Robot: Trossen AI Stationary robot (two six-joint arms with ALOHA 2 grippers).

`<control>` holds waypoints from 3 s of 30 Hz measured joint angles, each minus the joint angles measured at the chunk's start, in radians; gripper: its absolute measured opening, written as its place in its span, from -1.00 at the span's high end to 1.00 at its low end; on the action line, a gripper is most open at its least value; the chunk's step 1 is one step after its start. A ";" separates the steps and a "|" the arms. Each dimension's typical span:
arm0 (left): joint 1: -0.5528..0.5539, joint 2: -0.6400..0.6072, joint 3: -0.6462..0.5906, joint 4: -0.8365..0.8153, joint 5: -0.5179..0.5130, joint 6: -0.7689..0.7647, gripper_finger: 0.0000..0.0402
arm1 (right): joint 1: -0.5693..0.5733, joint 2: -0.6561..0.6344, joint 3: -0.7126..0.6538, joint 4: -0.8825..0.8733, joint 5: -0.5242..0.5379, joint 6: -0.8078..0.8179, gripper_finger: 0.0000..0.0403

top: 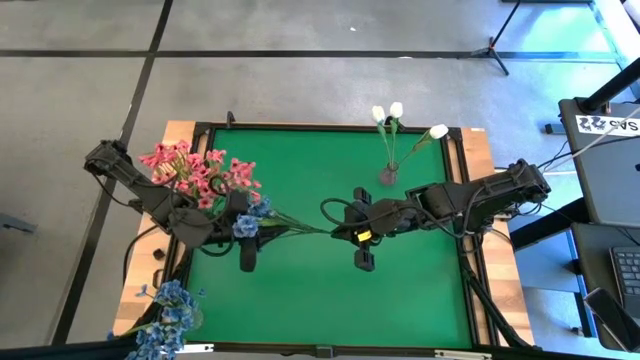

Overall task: Sort flowers into vase by color
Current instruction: Put the blue flower into the transparent vase

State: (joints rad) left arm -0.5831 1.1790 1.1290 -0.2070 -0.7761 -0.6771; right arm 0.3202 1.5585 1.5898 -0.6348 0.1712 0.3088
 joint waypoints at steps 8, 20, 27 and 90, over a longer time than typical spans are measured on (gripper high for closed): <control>-0.032 -0.017 0.000 -0.004 -0.062 0.041 0.94 | 0.001 -0.002 0.000 0.002 0.015 -0.058 0.29; -0.195 -0.086 0.206 -0.213 0.168 0.100 0.98 | 0.001 -0.098 0.098 0.006 0.234 -0.111 -0.47; -0.322 -0.085 0.316 -0.440 0.356 -0.074 0.98 | 0.055 -0.106 0.134 0.007 0.304 0.007 -0.41; -0.547 0.000 0.883 -1.364 0.681 -0.420 0.99 | 0.372 0.108 0.031 -0.185 0.758 0.891 -0.15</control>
State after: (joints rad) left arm -1.1297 1.1787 2.0116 -1.5711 -0.0948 -1.0973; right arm 0.6922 1.6669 1.6207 -0.8196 0.9296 1.2001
